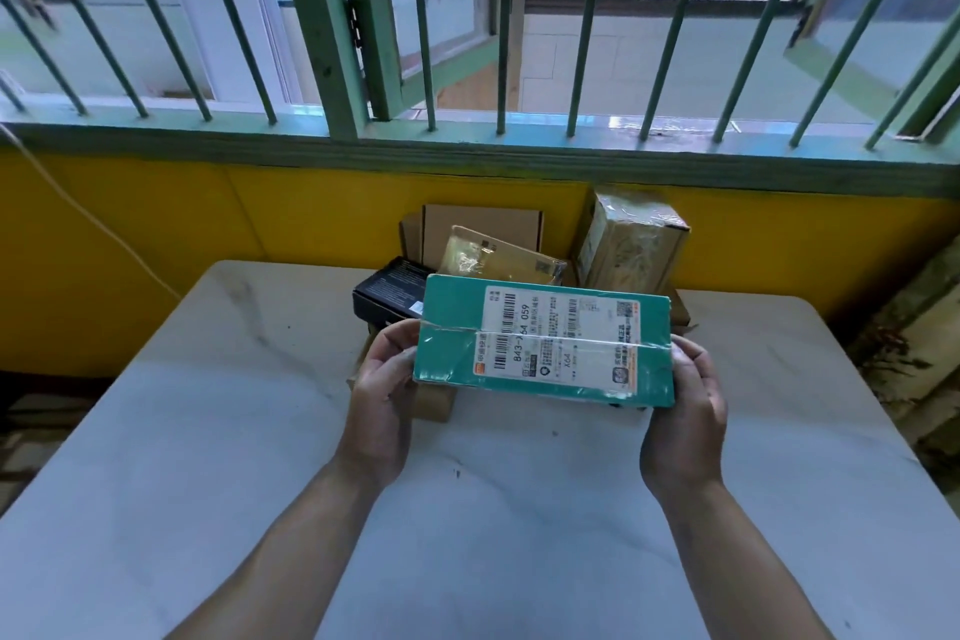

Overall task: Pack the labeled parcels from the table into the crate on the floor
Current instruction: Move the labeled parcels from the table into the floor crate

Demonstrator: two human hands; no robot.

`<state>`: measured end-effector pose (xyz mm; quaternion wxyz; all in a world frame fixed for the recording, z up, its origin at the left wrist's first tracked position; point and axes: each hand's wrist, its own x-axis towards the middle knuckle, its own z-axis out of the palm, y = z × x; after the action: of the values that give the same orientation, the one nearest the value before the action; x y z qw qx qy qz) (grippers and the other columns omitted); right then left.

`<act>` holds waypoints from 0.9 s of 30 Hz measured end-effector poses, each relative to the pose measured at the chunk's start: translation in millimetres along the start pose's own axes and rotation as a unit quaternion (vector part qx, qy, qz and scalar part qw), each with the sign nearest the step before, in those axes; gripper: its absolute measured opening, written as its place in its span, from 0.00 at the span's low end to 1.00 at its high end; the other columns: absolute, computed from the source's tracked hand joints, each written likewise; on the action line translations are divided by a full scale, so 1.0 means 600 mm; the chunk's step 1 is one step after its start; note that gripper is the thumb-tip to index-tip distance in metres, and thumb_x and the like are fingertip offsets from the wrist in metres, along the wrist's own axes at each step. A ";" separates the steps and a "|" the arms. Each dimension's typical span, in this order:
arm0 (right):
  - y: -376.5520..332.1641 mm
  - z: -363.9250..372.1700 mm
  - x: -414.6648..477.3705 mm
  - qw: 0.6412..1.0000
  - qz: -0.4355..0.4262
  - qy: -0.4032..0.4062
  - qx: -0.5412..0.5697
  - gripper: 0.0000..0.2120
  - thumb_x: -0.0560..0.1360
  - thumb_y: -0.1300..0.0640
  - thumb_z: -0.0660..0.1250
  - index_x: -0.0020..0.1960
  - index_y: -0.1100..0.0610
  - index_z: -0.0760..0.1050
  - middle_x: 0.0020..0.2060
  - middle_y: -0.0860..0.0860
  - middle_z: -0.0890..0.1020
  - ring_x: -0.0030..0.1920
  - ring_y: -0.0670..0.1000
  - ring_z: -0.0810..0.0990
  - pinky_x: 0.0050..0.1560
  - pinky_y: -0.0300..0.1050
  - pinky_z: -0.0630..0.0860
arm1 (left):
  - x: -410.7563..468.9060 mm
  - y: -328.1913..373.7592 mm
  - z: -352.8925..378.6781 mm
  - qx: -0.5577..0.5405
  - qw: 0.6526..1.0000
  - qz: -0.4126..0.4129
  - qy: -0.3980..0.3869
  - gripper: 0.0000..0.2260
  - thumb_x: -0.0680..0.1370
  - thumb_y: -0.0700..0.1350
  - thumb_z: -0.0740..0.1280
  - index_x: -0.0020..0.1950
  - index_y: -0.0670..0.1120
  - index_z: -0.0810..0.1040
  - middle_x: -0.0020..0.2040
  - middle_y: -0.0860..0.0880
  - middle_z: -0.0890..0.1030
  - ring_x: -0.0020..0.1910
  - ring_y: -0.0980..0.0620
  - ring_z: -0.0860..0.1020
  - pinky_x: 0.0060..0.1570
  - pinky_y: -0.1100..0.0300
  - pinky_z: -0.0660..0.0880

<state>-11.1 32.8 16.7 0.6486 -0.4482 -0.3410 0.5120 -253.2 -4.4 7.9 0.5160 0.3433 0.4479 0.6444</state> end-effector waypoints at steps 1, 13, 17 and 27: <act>0.003 0.004 -0.003 1.000 0.007 -0.005 -0.002 0.06 0.73 0.51 0.62 0.46 0.50 0.77 0.43 0.53 0.83 0.45 0.50 0.83 0.38 0.42 0.79 | -0.004 0.000 -0.006 0.000 1.000 0.003 0.004 0.18 0.71 0.45 0.64 0.60 0.42 0.76 0.53 0.42 0.81 0.55 0.45 0.80 0.55 0.51 0.76; 0.058 0.154 -0.090 0.992 0.068 -0.091 -0.049 0.05 0.76 0.53 0.64 0.45 0.50 0.79 0.38 0.50 0.84 0.38 0.46 0.82 0.33 0.40 0.76 | -0.085 0.059 -0.168 0.026 0.991 0.026 0.126 0.18 0.77 0.49 0.60 0.64 0.48 0.77 0.59 0.46 0.82 0.62 0.46 0.79 0.63 0.48 0.72; 0.104 0.261 -0.165 0.984 0.102 -0.132 -0.067 0.08 0.80 0.57 0.62 0.45 0.51 0.78 0.36 0.48 0.85 0.34 0.43 0.82 0.27 0.35 0.74 | -0.139 0.095 -0.292 0.051 0.980 0.036 0.188 0.16 0.83 0.48 0.54 0.67 0.51 0.77 0.60 0.49 0.82 0.62 0.50 0.79 0.61 0.51 0.73; 0.240 0.575 -0.444 0.934 0.162 -0.287 -0.140 0.07 0.81 0.58 0.60 0.51 0.57 0.76 0.40 0.52 0.85 0.41 0.49 0.81 0.36 0.45 0.74 | -0.354 0.226 -0.642 0.010 0.936 0.061 0.347 0.17 0.76 0.61 0.62 0.59 0.57 0.82 0.56 0.50 0.84 0.53 0.51 0.83 0.40 0.60 0.77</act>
<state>-438.4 -135.1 13.3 0.3618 -0.4174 -0.5040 0.6640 -601.1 -306.0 -1.5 0.2851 0.1299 0.5836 0.7492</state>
